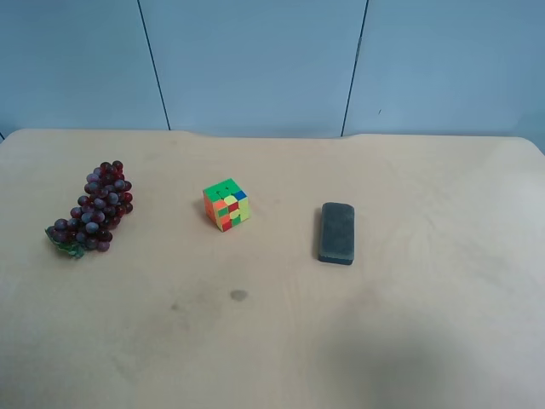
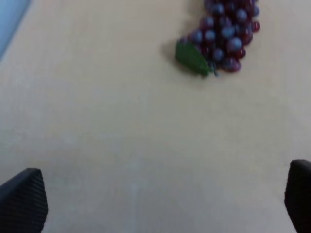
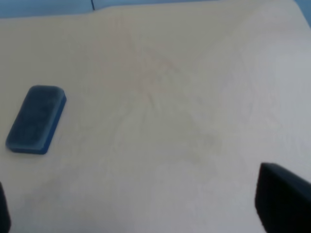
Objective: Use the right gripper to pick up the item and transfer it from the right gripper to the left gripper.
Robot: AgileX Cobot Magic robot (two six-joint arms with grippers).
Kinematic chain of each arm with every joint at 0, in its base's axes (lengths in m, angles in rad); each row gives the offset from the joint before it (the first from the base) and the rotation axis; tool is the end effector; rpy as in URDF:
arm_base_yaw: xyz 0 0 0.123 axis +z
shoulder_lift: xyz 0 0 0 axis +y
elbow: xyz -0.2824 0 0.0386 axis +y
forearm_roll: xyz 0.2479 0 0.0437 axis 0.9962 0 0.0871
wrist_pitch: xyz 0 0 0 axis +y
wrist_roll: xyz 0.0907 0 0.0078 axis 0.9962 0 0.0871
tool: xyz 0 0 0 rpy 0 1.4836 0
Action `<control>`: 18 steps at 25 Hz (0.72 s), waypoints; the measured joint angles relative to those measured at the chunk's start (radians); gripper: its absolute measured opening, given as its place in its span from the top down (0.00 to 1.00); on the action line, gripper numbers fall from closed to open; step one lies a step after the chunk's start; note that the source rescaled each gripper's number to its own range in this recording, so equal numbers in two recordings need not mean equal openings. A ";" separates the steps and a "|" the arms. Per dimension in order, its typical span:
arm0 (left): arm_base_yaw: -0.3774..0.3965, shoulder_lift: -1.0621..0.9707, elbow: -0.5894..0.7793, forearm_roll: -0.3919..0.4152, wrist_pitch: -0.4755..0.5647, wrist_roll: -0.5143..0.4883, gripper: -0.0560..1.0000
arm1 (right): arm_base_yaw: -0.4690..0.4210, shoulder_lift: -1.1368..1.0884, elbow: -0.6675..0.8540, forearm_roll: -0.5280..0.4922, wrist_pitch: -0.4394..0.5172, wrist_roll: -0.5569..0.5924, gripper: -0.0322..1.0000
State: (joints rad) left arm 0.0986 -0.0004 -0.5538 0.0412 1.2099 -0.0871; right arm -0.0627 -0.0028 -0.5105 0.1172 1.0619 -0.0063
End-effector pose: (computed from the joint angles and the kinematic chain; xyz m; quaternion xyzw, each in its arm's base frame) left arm -0.0183 0.0017 0.2800 -0.0842 0.8728 0.0232 0.4802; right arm -0.0063 0.0097 0.2804 0.0212 0.8483 0.0403 0.5275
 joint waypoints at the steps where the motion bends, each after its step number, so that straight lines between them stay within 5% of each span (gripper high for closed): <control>1: 0.000 -0.001 0.001 -0.002 -0.007 0.000 0.01 | 0.000 0.000 0.000 0.000 0.000 0.000 0.01; 7: 0.000 -0.002 0.044 -0.018 -0.136 0.001 0.01 | 0.000 0.000 0.000 0.000 0.000 0.000 0.01; 18: 0.000 -0.002 0.048 -0.020 -0.154 0.002 0.01 | 0.000 0.000 0.000 0.000 0.000 0.000 0.01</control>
State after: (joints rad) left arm 0.0986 -0.0029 -0.5055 0.0216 1.0559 -0.0850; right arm -0.0627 -0.0028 -0.5105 0.1172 1.0619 -0.0063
